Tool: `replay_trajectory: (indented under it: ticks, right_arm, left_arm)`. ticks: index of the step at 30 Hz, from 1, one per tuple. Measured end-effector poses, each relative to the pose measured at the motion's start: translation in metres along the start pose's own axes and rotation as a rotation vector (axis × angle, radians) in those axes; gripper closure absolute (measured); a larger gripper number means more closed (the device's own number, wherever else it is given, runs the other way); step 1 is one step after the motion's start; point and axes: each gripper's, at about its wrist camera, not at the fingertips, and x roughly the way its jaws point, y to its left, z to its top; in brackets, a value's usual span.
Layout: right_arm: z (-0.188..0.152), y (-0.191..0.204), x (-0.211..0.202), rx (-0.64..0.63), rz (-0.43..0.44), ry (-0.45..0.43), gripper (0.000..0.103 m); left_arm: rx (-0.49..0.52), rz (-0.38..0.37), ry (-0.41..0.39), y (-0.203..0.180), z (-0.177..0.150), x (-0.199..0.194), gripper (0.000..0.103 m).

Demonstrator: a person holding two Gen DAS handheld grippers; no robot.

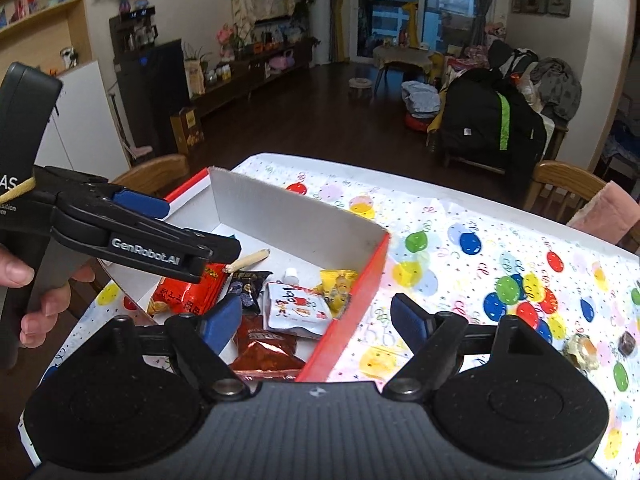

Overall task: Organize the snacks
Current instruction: 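Withdraw both tools from the box toward the remaining snacks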

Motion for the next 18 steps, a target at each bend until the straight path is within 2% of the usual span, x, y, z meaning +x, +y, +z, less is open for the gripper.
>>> replay_trajectory:
  ticks: [11, 12, 14, 18]
  right_arm:
    - [-0.027, -0.047, -0.046, 0.075, -0.005, -0.068, 0.020]
    - [-0.030, -0.052, -0.050, 0.087, -0.004, -0.073, 0.018]
    - [-0.036, -0.064, -0.058, 0.105, -0.011, -0.084, 0.000]
    - [-0.051, -0.089, -0.073, 0.124, -0.037, -0.116, 0.000]
  left_arm:
    - [0.040, -0.057, -0.057, -0.055, -0.001, -0.014, 0.002]
    - [0.043, -0.063, -0.061, -0.062, -0.003, -0.015, 0.002]
    - [0.048, -0.076, -0.068, -0.076, -0.003, -0.014, 0.001]
    - [0.055, -0.100, -0.083, -0.104, -0.005, -0.014, 0.001]
